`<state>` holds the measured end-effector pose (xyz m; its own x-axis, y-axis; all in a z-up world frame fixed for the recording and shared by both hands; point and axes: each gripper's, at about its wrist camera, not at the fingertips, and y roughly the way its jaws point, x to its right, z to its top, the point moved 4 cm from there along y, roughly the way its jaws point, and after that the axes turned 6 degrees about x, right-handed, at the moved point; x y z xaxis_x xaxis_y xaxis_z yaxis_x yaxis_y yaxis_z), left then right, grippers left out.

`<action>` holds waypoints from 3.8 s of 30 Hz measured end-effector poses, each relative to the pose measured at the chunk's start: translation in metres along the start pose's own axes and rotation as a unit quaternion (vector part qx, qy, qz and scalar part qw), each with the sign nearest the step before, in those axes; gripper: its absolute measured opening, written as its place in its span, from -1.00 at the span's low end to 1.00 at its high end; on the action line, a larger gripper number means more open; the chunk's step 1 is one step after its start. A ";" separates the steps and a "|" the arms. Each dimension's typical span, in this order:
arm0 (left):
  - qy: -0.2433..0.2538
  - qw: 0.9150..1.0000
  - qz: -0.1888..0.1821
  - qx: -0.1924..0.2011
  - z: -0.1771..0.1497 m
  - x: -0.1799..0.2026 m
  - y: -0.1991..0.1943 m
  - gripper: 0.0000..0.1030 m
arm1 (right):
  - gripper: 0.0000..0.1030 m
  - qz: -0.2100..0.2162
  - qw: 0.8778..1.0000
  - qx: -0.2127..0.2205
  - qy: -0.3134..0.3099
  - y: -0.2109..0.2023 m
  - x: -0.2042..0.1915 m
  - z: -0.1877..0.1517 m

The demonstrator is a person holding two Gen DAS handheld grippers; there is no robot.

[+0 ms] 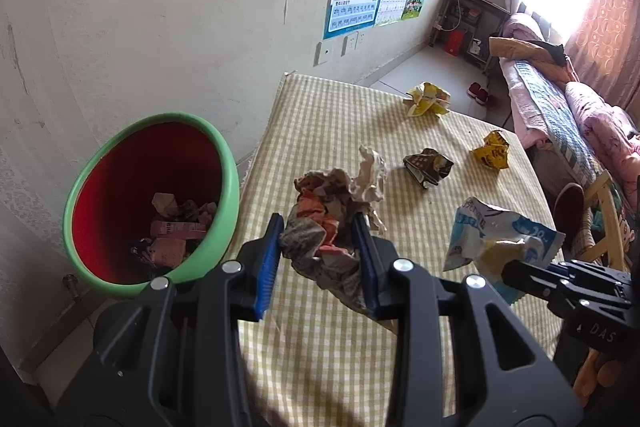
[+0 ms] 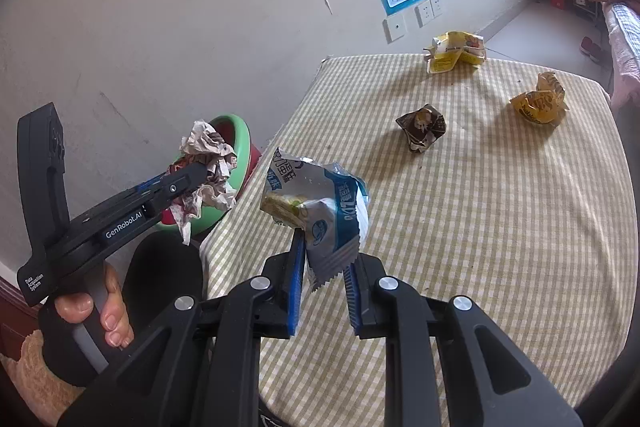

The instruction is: Collect trash

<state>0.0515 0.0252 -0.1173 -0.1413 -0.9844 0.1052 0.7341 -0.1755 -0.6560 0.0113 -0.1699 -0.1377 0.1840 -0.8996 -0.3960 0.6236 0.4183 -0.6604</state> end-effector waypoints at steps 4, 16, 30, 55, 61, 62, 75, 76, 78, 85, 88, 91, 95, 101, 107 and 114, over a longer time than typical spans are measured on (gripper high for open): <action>0.002 1.000 0.013 0.005 0.001 -0.006 -0.002 -0.34 | -0.63 0.004 1.000 -0.002 -0.002 0.005 -0.003 0.000; -0.001 0.999 0.036 0.008 0.002 -0.023 -0.006 -0.34 | -0.62 0.022 1.000 -0.010 -0.005 0.014 -0.010 -0.004; 0.005 0.999 0.037 0.008 0.002 -0.021 -0.007 -0.34 | 0.10 0.002 0.999 -0.035 0.018 0.025 0.007 -0.017; -0.011 0.999 0.034 -0.005 -0.005 -0.033 0.003 -0.34 | -0.48 0.012 0.997 -0.068 0.015 0.062 0.002 -0.029; -0.019 0.999 0.035 -0.002 -0.004 -0.039 0.002 -0.34 | -0.47 0.030 0.999 -0.044 -0.002 0.056 -0.018 -0.003; -0.020 0.999 0.035 -0.001 -0.004 -0.040 0.001 -0.34 | -0.47 0.033 0.999 -0.041 -0.006 0.056 -0.022 0.000; -0.045 0.998 0.053 0.002 -0.004 -0.069 0.002 -0.34 | -0.47 0.066 0.997 -0.030 -0.033 0.064 -0.062 0.023; -0.047 0.997 0.056 0.003 -0.004 -0.072 0.002 -0.34 | -0.47 0.068 0.997 -0.030 -0.035 0.064 -0.065 0.024; -0.052 0.997 0.062 0.004 -0.003 -0.080 0.001 -0.34 | -0.47 0.073 0.996 -0.030 -0.039 0.067 -0.069 0.027; -0.068 0.994 0.084 0.008 0.000 -0.109 0.001 -0.34 | -0.46 0.094 0.994 -0.034 -0.053 0.082 -0.091 0.037; -0.072 0.993 0.093 0.011 0.002 -0.121 0.001 -0.34 | -0.46 0.102 0.992 -0.036 -0.057 0.090 -0.102 0.042; -0.075 0.992 0.102 0.012 0.005 -0.133 0.001 -0.34 | -0.46 0.111 0.991 -0.037 -0.060 0.098 -0.112 0.047; -0.080 0.990 0.112 0.011 0.008 -0.150 0.004 -0.34 | -0.46 0.118 0.990 -0.043 -0.063 0.112 -0.123 0.051; -0.082 0.989 0.126 0.011 0.012 -0.170 0.010 -0.34 | -0.46 0.125 0.989 -0.052 -0.066 0.133 -0.137 0.057; -0.087 0.988 0.129 0.011 0.013 -0.177 0.015 -0.34 | -0.45 0.128 0.988 -0.052 -0.071 0.144 -0.144 0.061; -0.091 0.987 0.129 0.010 0.013 -0.184 0.018 -0.34 | -0.45 0.130 0.987 -0.055 -0.073 0.148 -0.148 0.061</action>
<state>0.0996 0.2031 -0.1392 0.1714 -0.9827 0.0703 0.7438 0.0823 -0.6634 0.1232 0.0174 -0.1380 0.4391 -0.7658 -0.4698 0.4562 0.6406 -0.6177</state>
